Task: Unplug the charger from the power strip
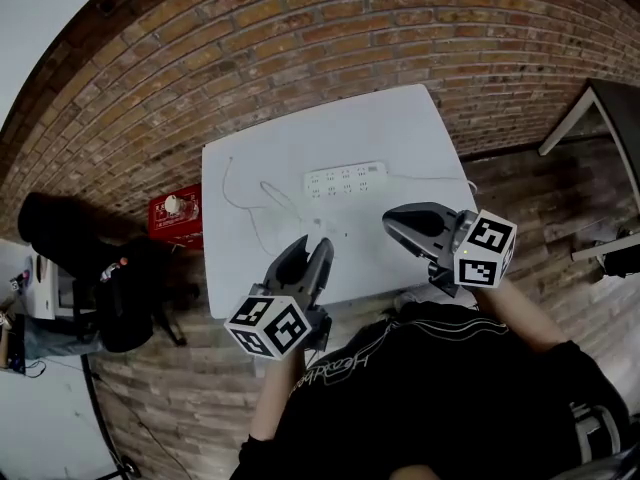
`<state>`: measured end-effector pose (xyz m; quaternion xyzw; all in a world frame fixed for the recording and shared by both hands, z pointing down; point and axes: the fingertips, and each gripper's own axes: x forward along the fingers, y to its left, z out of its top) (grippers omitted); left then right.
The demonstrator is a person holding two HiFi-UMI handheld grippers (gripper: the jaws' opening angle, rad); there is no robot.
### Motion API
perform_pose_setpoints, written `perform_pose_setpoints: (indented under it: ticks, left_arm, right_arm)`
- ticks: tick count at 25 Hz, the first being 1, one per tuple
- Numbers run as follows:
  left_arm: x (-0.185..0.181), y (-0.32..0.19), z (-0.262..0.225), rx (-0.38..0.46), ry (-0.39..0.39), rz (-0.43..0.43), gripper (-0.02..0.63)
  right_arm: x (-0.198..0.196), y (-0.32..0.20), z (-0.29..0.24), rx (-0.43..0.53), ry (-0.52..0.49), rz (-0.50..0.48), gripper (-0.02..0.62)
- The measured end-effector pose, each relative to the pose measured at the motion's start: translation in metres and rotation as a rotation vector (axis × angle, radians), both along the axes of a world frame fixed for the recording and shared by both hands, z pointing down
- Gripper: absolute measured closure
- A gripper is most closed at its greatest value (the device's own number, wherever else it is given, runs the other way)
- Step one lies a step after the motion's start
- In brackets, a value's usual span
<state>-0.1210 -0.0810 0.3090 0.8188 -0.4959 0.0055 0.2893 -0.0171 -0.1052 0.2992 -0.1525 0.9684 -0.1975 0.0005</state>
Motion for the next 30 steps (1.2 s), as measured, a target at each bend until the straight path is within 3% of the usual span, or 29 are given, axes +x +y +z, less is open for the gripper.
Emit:
perform_pose_setpoints:
  ticks: [10,30]
  left_arm:
    - [0.001,0.025,-0.008,0.029,0.015,0.035,0.471]
    - [-0.016,0.011,0.005,-0.011,0.092,0.035,0.472]
  right_arm:
    - [-0.001,0.033,-0.002,0.07,0.084,0.03,0.598]
    - [-0.013,0.025,0.017,0.006,0.078,0.051,0.598]
